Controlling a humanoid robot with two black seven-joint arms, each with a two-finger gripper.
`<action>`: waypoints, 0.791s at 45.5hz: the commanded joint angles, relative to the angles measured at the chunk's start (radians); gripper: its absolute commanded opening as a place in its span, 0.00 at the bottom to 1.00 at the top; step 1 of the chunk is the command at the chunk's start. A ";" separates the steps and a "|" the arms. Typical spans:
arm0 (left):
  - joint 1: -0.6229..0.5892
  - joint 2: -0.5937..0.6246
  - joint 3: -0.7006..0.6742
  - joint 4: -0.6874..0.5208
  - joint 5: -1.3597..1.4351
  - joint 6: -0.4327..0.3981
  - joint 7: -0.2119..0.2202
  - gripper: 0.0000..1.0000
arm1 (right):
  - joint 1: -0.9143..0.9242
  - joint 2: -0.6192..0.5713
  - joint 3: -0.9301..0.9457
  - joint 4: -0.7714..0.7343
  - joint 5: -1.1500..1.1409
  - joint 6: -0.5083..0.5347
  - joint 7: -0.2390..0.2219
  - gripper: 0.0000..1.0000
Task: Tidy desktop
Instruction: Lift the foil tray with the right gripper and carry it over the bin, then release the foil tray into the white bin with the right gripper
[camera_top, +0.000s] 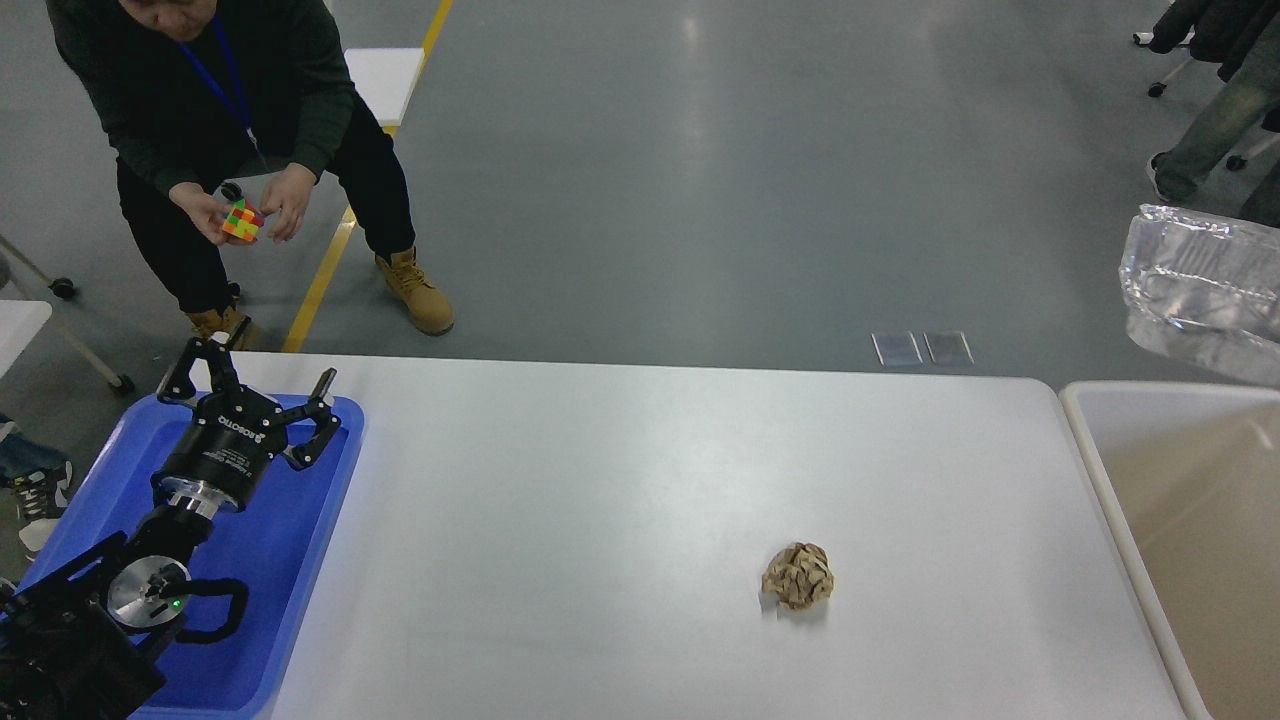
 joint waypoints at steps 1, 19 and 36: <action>0.000 0.000 0.000 0.000 0.000 0.000 0.000 0.99 | -0.299 -0.040 0.179 -0.211 0.033 0.002 -0.005 0.00; 0.000 0.000 0.000 0.000 0.000 0.000 0.000 0.99 | -0.668 0.016 0.321 -0.360 0.351 -0.014 -0.015 0.00; 0.000 0.000 0.000 0.000 0.000 0.000 0.000 0.99 | -0.981 0.167 0.504 -0.562 0.466 -0.035 -0.032 0.00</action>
